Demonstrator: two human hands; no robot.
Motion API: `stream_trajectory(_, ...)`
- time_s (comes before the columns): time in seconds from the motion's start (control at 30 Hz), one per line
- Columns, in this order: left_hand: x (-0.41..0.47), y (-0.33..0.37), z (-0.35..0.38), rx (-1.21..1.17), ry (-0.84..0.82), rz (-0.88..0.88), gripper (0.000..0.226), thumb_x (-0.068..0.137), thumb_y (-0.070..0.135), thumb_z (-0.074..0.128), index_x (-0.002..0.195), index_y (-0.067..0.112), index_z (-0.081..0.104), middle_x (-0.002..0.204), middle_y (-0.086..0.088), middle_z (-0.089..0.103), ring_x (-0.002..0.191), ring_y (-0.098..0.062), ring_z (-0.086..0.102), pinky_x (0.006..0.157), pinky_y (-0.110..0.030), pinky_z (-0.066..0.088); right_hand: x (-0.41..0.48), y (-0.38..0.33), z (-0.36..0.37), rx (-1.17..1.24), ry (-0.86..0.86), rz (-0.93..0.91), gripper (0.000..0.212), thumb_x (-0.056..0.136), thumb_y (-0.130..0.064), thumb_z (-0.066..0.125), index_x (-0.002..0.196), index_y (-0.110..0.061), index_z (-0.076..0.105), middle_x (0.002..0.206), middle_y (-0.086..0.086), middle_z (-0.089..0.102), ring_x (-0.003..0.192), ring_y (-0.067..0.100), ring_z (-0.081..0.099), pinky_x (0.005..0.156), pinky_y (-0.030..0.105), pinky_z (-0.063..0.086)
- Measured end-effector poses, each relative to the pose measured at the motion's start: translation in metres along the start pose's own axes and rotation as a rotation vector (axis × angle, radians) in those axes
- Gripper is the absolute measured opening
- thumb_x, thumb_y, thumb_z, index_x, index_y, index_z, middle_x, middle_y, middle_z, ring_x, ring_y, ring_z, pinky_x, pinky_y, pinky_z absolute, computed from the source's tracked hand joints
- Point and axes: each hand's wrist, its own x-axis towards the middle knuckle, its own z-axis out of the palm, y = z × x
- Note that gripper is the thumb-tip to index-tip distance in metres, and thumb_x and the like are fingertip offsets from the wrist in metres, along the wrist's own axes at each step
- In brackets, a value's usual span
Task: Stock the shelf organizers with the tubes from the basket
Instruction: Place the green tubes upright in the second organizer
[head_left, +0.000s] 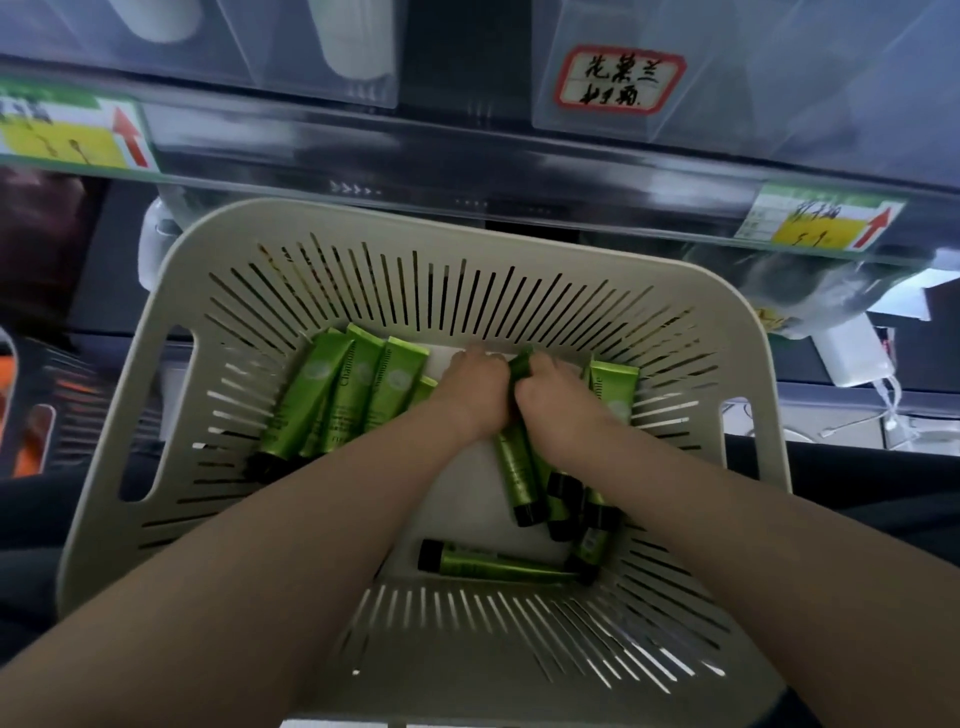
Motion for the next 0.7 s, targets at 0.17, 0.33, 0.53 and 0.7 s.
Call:
stream_trajectory(0.17,0.000,0.002,-0.003,-0.079,-0.125,-0.049,0.016,0.086,0.015,0.057,0.093,0.003,0.064,0.103,-0.018,0.064,0.100,-0.031,0.058,0.074,-0.029,0.040,0.003,0.001,-0.006,0.077,-0.049,0.094,0.033,0.081,0.003,0.057,0.114,0.001,0.057,0.121,0.020,0.042,0.109,0.032,0.049,0.082,0.032,0.043)
stream_trajectory(0.33,-0.006,0.000,-0.008,-0.098,-0.187,-0.087,0.024,0.083,0.020,0.064,0.101,0.003,0.067,0.106,-0.015,0.065,0.099,-0.029,0.060,0.071,-0.026,0.040,0.002,0.005,-0.011,0.131,-0.064,0.120,0.027,0.081,0.003,0.056,0.107,-0.002,0.059,0.113,0.016,0.056,0.103,0.027,0.057,0.071,0.026,0.041)
stream_trajectory(0.53,-0.023,-0.004,-0.022,-0.090,-0.252,-0.089,0.035,0.080,0.019,0.070,0.111,0.004,0.066,0.106,-0.011,0.067,0.089,-0.022,0.063,0.082,-0.030,0.049,-0.009,0.004,-0.012,0.206,-0.060,0.111,0.027,0.082,0.000,0.052,0.108,-0.003,0.058,0.110,0.016,0.057,0.101,0.028,0.057,0.077,0.031,0.049)
stream_trajectory(0.7,-0.041,0.001,-0.036,-0.105,-0.244,-0.055,0.031,0.080,0.020,0.071,0.108,0.005,0.068,0.107,-0.009,0.069,0.088,-0.020,0.067,0.070,-0.024,0.049,-0.025,0.002,-0.017,0.235,-0.033,0.094,0.027,0.082,-0.003,0.054,0.107,-0.006,0.066,0.106,0.013,0.063,0.096,0.026,0.061,0.078,0.031,0.052)
